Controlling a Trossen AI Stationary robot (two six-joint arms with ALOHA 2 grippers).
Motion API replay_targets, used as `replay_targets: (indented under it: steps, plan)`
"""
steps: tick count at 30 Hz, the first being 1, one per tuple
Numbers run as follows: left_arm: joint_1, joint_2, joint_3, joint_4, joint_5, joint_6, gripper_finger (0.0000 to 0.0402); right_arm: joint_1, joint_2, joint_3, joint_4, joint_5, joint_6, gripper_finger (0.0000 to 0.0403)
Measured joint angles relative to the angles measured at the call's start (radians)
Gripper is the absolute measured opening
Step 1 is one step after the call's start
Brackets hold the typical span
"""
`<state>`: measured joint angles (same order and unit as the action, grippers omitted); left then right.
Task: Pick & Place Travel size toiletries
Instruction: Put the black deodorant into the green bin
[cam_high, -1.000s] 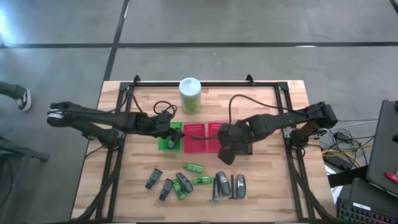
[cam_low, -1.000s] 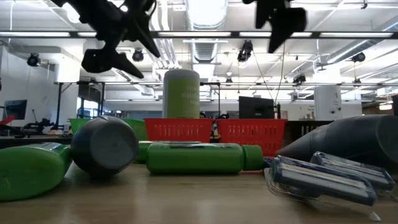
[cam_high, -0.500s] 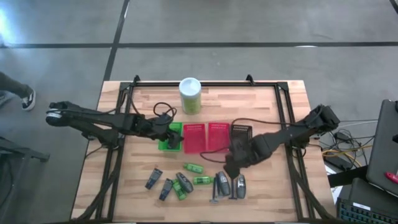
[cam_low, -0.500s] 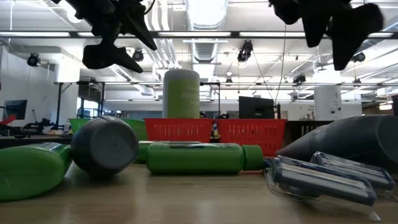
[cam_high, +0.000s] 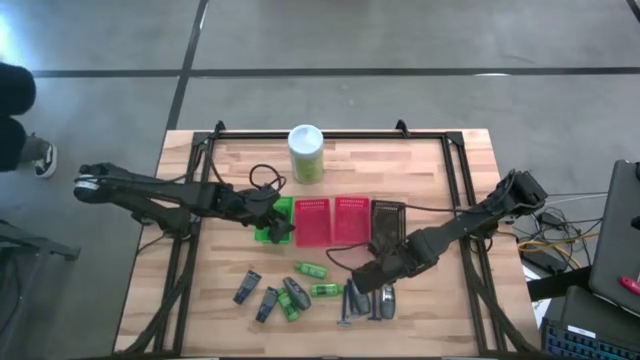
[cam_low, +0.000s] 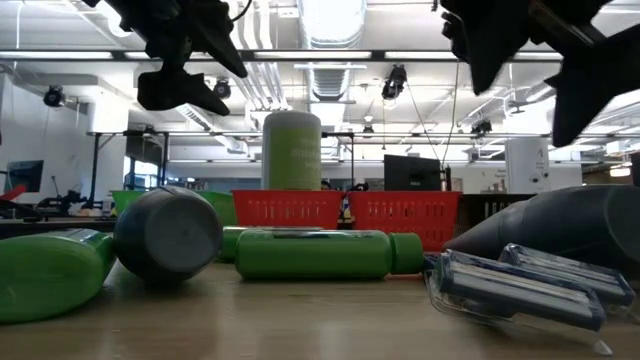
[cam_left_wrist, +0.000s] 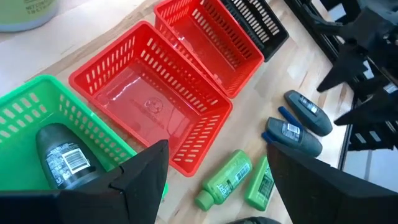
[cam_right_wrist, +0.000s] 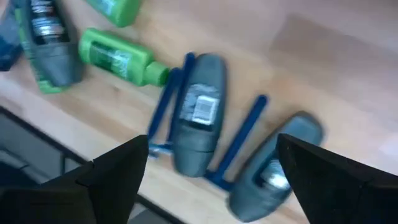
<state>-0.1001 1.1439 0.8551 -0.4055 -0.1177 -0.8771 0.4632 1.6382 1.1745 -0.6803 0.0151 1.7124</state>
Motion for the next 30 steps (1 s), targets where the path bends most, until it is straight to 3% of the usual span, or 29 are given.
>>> replay_targets:
  steps: [3, 22, 26, 30]
  plan:
    - [0.000, 0.000, 0.000, 0.000, 0.005, 0.012, 0.0278, 0.000, 0.000, 0.000, 0.071, 0.001, 0.019, 0.0325]
    - [0.000, 0.000, -0.001, -0.033, 0.010, 0.016, 0.0278, 0.035, 0.150, 0.155, -0.076, -0.039, 0.092, 0.0131]
    - [0.000, 0.000, -0.002, -0.040, 0.011, 0.016, 0.0278, 0.039, 0.204, 0.188, -0.170, -0.047, 0.118, 0.0118]
    - [0.000, 0.000, -0.002, -0.046, 0.020, 0.019, 0.0278, 0.039, 0.231, 0.198, -0.189, -0.046, 0.112, 0.0131]
